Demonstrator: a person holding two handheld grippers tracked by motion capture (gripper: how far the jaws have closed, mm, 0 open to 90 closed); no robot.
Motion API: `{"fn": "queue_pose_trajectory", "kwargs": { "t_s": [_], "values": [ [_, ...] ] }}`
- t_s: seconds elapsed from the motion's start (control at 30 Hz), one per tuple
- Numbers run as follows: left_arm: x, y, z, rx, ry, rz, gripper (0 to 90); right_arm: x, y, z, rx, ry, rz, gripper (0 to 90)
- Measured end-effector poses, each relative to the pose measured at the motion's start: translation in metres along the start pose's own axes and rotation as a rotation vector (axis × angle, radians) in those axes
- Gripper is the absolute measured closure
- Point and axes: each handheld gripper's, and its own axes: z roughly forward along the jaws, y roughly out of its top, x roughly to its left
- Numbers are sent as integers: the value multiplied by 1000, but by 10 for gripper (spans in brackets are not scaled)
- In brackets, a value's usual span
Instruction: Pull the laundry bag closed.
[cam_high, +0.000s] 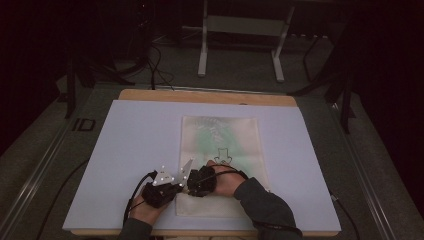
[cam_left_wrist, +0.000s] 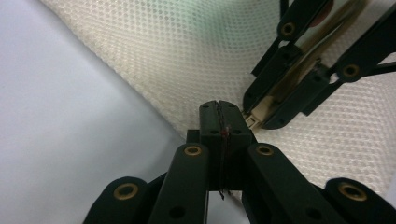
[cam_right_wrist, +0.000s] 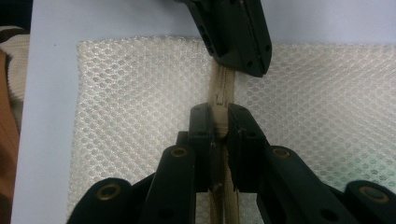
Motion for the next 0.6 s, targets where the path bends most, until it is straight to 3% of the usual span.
{"fn": "queue_pose_trajectory", "kwargs": {
  "t_s": [0.17,0.6],
  "values": [
    [-2,0,-2,-3,-8,19,874,1,0,0,2,-3,-2,815],
    [-1,-1,-3,0,-35,16,887,1,1,0,5,-4,-7,817]
  ]
}}
